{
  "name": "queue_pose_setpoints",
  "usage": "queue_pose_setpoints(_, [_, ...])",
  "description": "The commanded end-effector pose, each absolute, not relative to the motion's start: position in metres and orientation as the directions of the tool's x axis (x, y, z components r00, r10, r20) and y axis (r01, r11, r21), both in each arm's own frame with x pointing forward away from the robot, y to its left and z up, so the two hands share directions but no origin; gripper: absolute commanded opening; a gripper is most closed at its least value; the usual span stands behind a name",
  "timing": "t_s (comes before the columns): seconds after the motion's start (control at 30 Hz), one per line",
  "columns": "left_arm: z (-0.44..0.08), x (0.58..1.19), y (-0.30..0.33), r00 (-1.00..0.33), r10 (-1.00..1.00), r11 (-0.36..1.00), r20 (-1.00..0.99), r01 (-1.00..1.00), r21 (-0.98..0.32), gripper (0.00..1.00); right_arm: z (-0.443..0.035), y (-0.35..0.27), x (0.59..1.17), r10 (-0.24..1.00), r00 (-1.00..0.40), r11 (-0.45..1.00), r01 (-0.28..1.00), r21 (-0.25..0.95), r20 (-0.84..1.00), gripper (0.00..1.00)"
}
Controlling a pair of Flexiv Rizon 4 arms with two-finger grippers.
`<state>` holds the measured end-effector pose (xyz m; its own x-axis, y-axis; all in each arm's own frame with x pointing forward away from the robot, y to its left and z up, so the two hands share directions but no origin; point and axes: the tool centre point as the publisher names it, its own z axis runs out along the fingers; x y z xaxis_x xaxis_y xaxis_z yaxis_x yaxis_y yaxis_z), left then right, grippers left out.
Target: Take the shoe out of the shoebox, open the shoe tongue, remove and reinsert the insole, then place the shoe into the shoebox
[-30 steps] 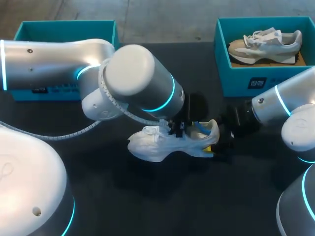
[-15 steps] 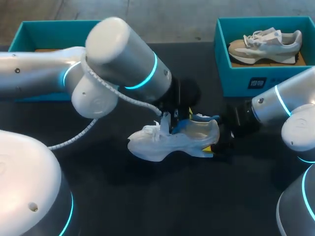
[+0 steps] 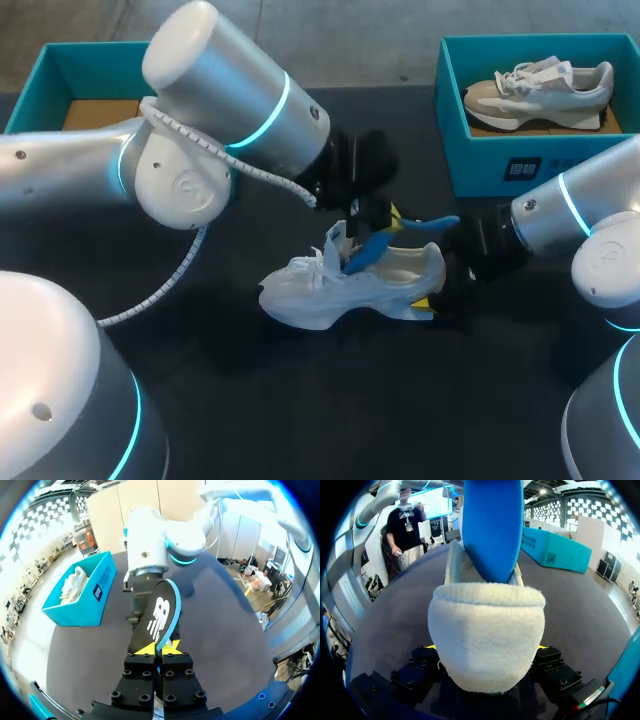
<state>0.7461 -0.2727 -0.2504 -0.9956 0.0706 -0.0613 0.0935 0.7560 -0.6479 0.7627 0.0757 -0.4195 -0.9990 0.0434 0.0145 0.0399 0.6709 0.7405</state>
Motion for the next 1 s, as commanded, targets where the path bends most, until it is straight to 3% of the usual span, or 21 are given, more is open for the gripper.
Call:
queue_pose_setpoints(0.03, [-0.241,0.743,-0.278,-0.995,0.080,0.741,-0.058,0.098,-0.664,0.00,-0.420,0.077,0.763,0.044,-0.999,0.672,0.040,0.739,0.014,0.00])
queue_pose_setpoints(0.73, [-0.142,0.723,-0.316,-0.984,0.174,0.540,0.027,0.072,-0.839,0.00,-0.420,0.077,0.763,0.044,-0.999,0.672,0.040,0.739,0.014,0.00])
queue_pose_setpoints(1.0, [-0.134,0.722,-0.320,-0.983,0.179,0.531,0.035,0.066,-0.845,0.00,-0.420,0.077,0.763,0.044,-0.999,0.672,0.040,0.739,0.014,0.00])
